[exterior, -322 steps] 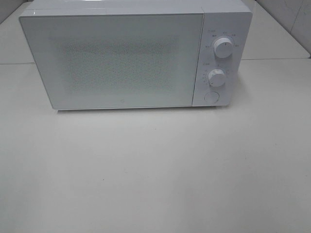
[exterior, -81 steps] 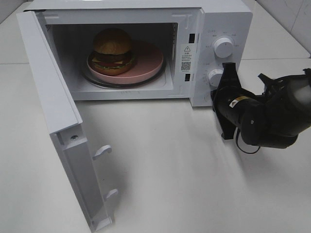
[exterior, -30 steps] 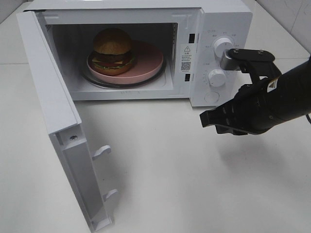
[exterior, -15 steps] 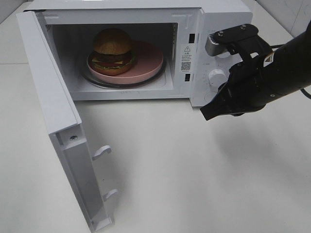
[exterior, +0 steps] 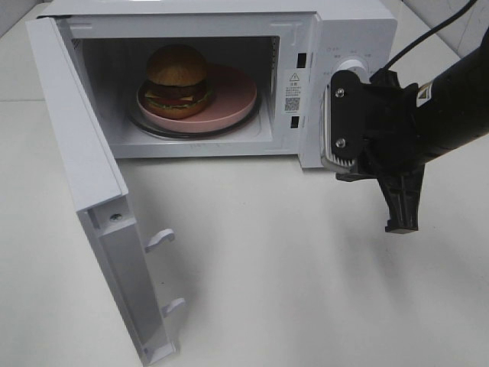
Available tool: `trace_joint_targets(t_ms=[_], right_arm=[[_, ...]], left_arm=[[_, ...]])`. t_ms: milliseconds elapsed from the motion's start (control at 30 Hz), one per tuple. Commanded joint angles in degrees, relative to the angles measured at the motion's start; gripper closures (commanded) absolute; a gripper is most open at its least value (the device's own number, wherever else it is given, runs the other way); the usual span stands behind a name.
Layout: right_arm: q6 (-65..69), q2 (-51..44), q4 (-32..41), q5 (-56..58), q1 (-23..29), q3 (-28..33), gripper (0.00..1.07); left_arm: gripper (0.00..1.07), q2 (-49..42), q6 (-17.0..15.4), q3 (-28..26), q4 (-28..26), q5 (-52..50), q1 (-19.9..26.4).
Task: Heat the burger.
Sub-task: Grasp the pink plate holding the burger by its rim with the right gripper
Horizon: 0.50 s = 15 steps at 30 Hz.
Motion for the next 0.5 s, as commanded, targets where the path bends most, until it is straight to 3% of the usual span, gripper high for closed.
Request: trace_joint_targets(t_ms=[33,400,500], right_arm=[[-10.71,-0.52,-2.12,0.17,-0.17,-0.29,1.03],[-12.49,-0.17,-4.53,-1.49,-0.17,-0.97,1.01],[-11.4,1.78,-4.47,-1.09,0.11,-3.78,0.93]], left_arm=[[0.16,-0.8,0.0,0.0,-0.57,-0.97,0.17],[0.16,-0.8,0.0,0.0,-0.57,-0.97,0.17],[0.16,-0.8,0.0,0.0,-0.57,-0.97,0.17]])
